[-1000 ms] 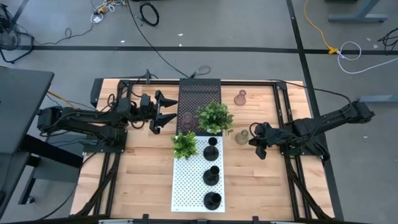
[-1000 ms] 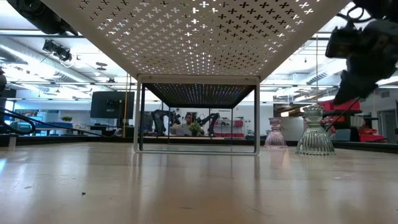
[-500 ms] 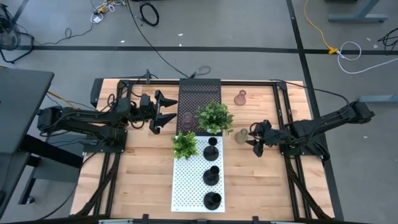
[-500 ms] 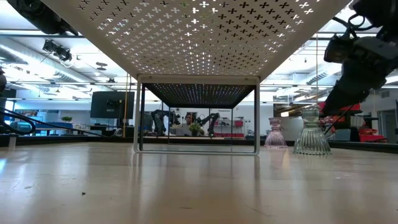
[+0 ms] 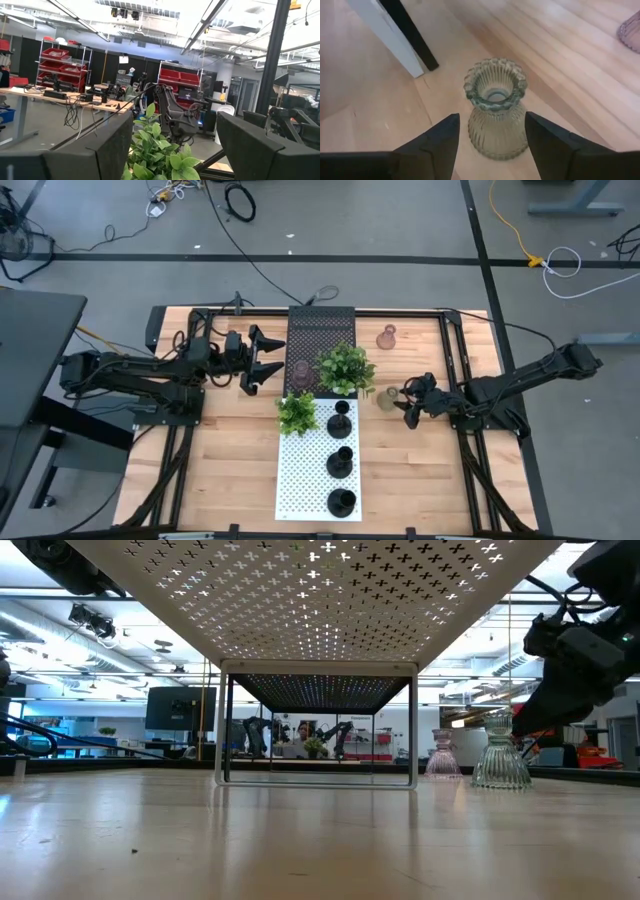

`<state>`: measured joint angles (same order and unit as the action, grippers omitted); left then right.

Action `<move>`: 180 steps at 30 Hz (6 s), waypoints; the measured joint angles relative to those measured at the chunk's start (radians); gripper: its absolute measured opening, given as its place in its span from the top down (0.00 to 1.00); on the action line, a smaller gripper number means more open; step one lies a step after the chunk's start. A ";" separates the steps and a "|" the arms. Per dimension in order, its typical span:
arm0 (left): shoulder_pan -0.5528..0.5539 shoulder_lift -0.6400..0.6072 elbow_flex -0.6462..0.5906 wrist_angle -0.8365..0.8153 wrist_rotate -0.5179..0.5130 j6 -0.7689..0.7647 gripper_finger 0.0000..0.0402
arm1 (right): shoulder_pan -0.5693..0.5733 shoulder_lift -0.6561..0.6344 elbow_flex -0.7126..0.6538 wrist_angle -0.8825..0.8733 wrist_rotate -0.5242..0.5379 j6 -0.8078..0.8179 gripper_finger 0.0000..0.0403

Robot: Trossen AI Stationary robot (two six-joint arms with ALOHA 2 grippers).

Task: Pick & Place candle stick holders
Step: Put the green glass candle holder on the black shelf

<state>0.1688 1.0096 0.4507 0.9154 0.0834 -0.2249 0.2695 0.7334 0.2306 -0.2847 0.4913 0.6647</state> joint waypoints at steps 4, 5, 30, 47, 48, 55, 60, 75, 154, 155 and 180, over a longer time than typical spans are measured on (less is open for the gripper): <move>0.000 0.000 0.000 0.001 0.000 0.000 0.28 | 0.000 0.000 0.000 0.004 0.042 -0.016 0.45; 0.000 0.000 0.000 0.001 0.000 0.000 0.28 | -0.001 0.000 0.000 0.006 0.057 -0.019 0.45; 0.000 0.000 0.000 0.001 0.000 0.000 0.28 | -0.074 0.271 0.000 0.357 -0.008 -0.127 0.45; 0.000 0.000 0.000 0.000 0.001 0.000 0.28 | -0.080 0.425 0.003 0.487 0.066 -0.112 0.83; 0.000 0.000 0.000 0.000 0.000 0.000 0.28 | -0.080 0.425 0.003 0.487 0.066 -0.112 0.83; 0.000 0.000 0.000 0.000 0.001 -0.001 0.28 | -0.080 0.405 0.002 0.483 0.046 -0.102 0.83; 0.000 0.000 0.000 0.000 0.001 -0.001 0.28 | -0.080 0.355 0.015 0.436 0.001 -0.100 0.84; 0.000 0.000 0.000 -0.009 0.001 -0.001 0.28 | -0.080 0.217 0.406 -0.152 -0.002 -0.167 0.84; 0.003 0.257 0.604 -0.624 -0.009 0.129 0.28 | -0.375 0.817 1.519 -0.218 -0.504 -0.550 0.85; 0.003 0.257 0.604 -0.625 -0.010 0.132 0.28 | -0.378 0.820 1.519 -0.217 -0.518 -0.548 0.85; 0.003 0.256 0.604 -0.638 0.026 0.132 0.42 | -0.384 0.825 1.518 -0.214 -0.537 -0.553 0.87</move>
<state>0.1719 1.2652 1.0546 0.2775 0.1093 -0.0925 -0.1150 1.5585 1.7481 -0.4992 -0.0452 0.1116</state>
